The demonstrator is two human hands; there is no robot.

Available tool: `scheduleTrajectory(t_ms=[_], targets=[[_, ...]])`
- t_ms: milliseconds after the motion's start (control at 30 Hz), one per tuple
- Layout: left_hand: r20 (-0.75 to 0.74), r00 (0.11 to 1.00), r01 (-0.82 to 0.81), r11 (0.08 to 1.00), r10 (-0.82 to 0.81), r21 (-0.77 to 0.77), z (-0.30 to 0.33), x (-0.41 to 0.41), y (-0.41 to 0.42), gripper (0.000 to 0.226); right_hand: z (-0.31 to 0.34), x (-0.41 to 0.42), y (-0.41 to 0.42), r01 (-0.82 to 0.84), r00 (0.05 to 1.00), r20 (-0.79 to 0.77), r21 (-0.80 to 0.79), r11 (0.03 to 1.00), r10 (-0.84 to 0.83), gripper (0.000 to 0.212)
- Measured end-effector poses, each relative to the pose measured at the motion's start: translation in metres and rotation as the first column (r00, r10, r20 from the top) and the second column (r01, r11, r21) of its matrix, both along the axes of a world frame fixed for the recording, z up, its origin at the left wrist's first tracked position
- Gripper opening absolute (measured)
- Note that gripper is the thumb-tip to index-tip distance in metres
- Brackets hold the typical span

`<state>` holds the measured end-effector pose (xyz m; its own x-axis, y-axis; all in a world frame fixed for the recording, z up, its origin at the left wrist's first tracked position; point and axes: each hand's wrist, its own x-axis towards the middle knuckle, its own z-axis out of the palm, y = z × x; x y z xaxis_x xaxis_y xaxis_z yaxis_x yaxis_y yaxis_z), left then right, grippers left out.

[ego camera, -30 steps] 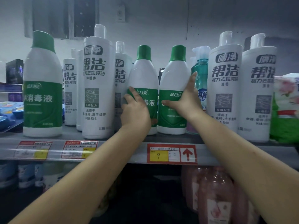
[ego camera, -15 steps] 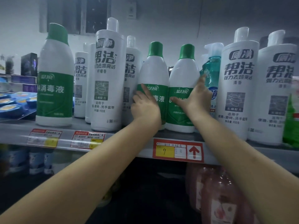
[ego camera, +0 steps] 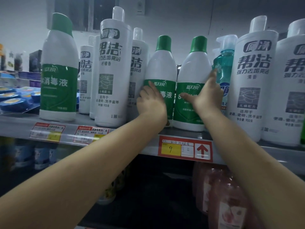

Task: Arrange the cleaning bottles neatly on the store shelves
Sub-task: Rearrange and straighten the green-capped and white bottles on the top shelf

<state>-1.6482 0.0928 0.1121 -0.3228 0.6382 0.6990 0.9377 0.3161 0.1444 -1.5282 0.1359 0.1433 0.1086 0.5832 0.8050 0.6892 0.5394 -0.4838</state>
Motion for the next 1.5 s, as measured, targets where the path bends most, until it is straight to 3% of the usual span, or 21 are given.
scheduleTrajectory(t_ms=[167,467,567,733,900,1000,1067,1167,1267,1333,1500], targets=[[-0.222,0.965,-0.153,0.988,0.141,-0.036,0.005,-0.001,-0.002,0.077,-0.001,0.001,0.001,-0.008,1.0,-0.006,-0.005,1.0,0.008,0.112],[-0.186,0.972,-0.152,0.987,0.141,-0.044,0.006,-0.002,-0.004,0.073,-0.005,0.001,-0.008,-0.008,1.0,0.011,-0.004,1.0,0.008,0.109],[-0.142,0.987,-0.083,0.996,0.079,-0.025,0.006,-0.002,-0.012,0.075,-0.004,0.001,-0.012,0.018,0.998,0.067,0.046,0.999,-0.021,0.103],[-0.166,0.96,0.217,0.974,-0.226,-0.072,0.011,0.0,-0.043,0.089,-0.001,-0.014,-0.03,-0.048,0.989,0.147,0.222,0.974,0.015,0.087],[-0.243,0.869,0.47,0.873,-0.431,0.134,0.005,-0.024,-0.089,0.079,-0.004,-0.059,-0.071,-0.276,0.959,0.143,0.288,0.917,0.244,0.07],[-0.416,0.86,0.468,0.784,-0.296,0.409,-0.001,-0.057,-0.112,0.071,0.0,-0.085,-0.092,-0.36,0.929,0.205,0.298,0.884,0.309,0.069],[-0.344,0.918,0.369,0.743,-0.198,0.558,0.004,-0.086,-0.124,0.066,0.005,-0.099,-0.103,-0.402,0.911,0.219,0.279,0.872,0.349,0.067],[0.018,0.996,0.061,0.797,-0.089,0.601,0.016,-0.137,-0.13,0.067,0.008,-0.114,-0.111,-0.425,0.901,0.222,0.269,0.864,0.374,0.065],[0.341,0.938,-0.1,0.903,-0.054,0.419,0.019,-0.176,-0.12,0.105,0.007,-0.122,-0.114,-0.43,0.899,0.215,0.256,0.866,0.382,0.063],[0.451,0.89,-0.12,0.921,-0.065,0.371,0.015,-0.19,-0.111,0.117,0.006,-0.127,-0.115,-0.425,0.901,0.216,0.258,0.868,0.377,0.062],[0.572,0.806,-0.112,0.911,-0.15,0.397,0.012,-0.198,-0.098,0.106,0.003,-0.137,-0.116,-0.416,0.902,0.245,0.273,0.867,0.355,0.06]])
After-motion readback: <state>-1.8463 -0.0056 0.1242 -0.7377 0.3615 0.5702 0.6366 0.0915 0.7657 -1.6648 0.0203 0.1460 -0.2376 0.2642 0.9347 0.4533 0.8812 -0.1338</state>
